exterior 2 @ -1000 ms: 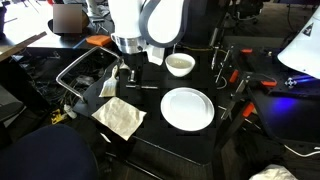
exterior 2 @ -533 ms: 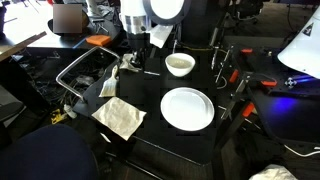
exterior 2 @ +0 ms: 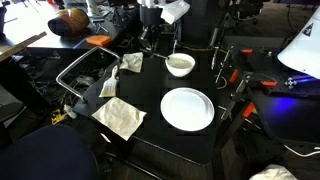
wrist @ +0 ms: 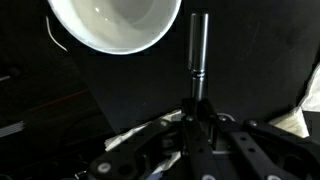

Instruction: Place the pen in the white bowl

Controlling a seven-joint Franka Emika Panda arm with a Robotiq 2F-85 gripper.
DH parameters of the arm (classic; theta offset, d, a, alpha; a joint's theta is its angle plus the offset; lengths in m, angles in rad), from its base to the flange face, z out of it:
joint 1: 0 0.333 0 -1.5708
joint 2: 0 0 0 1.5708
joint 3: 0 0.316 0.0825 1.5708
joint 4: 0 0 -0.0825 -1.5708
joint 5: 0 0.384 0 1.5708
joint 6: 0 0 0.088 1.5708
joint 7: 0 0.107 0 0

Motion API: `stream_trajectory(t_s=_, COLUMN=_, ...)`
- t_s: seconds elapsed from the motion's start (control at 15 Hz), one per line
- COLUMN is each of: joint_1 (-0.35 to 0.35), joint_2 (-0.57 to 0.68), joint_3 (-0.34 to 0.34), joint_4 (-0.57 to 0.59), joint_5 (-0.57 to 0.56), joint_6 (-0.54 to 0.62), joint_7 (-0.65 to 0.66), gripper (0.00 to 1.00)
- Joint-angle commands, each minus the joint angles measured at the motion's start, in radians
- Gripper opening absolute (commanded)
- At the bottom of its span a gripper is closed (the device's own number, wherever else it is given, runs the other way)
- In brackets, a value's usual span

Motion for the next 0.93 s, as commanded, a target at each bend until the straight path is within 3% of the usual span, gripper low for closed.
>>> stream_trajectory(t_s=0.0, joint_1=0.036, joint_2=-0.083, joint_3=-0.056, joint_4=-0.116, joint_5=-0.011, joint_6=0.089, joint_7=0.102, gripper=0.03)
stream_trajectory(t_s=0.2, joint_1=0.101, joint_2=-0.083, joint_3=-0.145, joint_4=-0.164, joint_5=-0.036, joint_6=0.188, joint_7=0.189, gripper=0.03)
stream_trajectory(t_s=0.4, joint_1=0.225, joint_2=-0.061, joint_3=-0.284, joint_4=-0.194, joint_5=-0.039, joint_6=0.259, joint_7=0.247, gripper=0.03)
stream_trajectory(t_s=0.67, joint_1=0.411, joint_2=-0.038, joint_3=-0.472, joint_4=-0.225, joint_5=-0.04, joint_6=0.273, joint_7=0.311, gripper=0.03)
stream_trajectory(t_s=0.87, joint_1=0.521, joint_2=-0.029, joint_3=-0.555, joint_4=-0.245, joint_5=-0.027, joint_6=0.257, joint_7=0.348, gripper=0.03)
